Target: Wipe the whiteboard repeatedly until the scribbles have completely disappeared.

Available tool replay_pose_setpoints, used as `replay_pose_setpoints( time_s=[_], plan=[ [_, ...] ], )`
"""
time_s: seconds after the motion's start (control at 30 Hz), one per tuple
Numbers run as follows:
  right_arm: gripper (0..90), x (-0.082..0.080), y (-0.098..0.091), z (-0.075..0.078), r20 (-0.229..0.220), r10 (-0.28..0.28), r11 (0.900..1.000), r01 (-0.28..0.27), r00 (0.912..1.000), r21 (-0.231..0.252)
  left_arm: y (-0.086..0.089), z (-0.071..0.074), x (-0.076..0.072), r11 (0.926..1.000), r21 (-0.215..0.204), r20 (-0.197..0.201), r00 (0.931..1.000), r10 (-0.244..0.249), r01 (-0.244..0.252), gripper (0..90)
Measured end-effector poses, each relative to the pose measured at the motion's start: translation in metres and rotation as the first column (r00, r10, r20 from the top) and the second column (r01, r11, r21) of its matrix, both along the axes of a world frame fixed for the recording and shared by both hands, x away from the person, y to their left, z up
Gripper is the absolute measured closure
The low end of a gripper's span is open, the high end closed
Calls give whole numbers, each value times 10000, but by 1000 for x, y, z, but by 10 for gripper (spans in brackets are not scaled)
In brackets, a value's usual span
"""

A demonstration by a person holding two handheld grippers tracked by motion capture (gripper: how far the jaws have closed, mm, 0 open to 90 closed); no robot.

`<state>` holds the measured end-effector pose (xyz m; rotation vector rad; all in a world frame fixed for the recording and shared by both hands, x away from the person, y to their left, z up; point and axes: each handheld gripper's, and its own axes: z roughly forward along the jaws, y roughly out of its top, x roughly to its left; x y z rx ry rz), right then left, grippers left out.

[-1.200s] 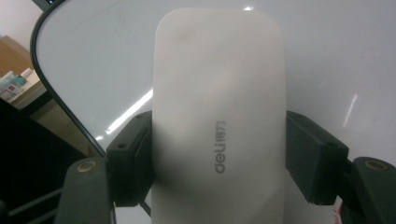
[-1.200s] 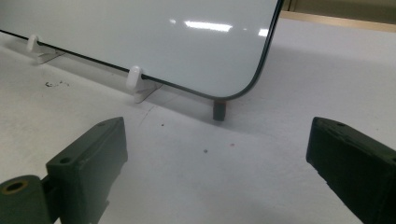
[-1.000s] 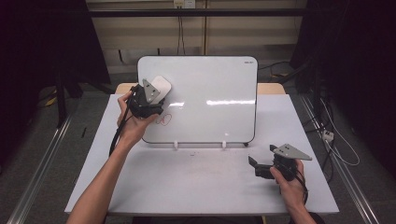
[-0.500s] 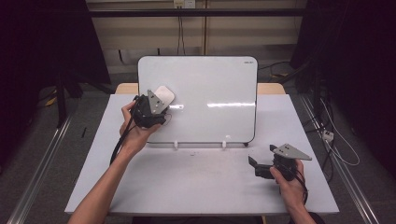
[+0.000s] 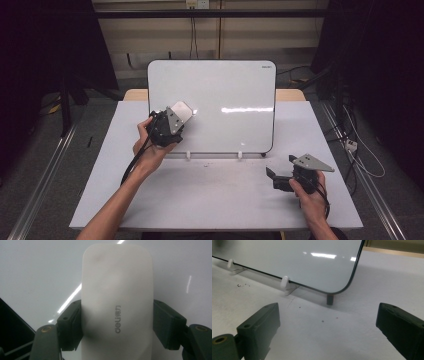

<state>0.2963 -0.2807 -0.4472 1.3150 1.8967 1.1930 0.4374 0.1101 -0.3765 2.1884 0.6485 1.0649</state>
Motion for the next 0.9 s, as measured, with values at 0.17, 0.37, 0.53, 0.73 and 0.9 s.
replay_pose_setpoints(
  time_s=[0.17, 0.37, 0.53, 0.73, 0.9],
  plan=[
    [54, 1, 0, -1, 8, 7, 10000, -7, 10000, -23, 1, 12, 9, 9999, -103, -74, 10000, 3, -4, 312],
    [54, 0, 0, 0, 13, 17, 10000, -17, 10000, -12, 4, 32, 27, 9991, -416, -131, 9999, 112, -118, 312],
    [54, 0, -1, 0, 14, 48, 10000, -48, 10000, -5, 7, 46, 39, 9983, -518, -159, 9995, 258, -265, 312],
    [54, 1, 0, -1, -32, 28, 10000, -28, 10000, 10, 4, 43, 37, 9973, -577, 28, 9989, 467, -465, 312],
    [54, 0, 1, 0, 2, 46, 10000, -46, 10000, -18, -6, 33, 30, 9992, -329, 32, 9998, 215, -214, 312]
  ],
)
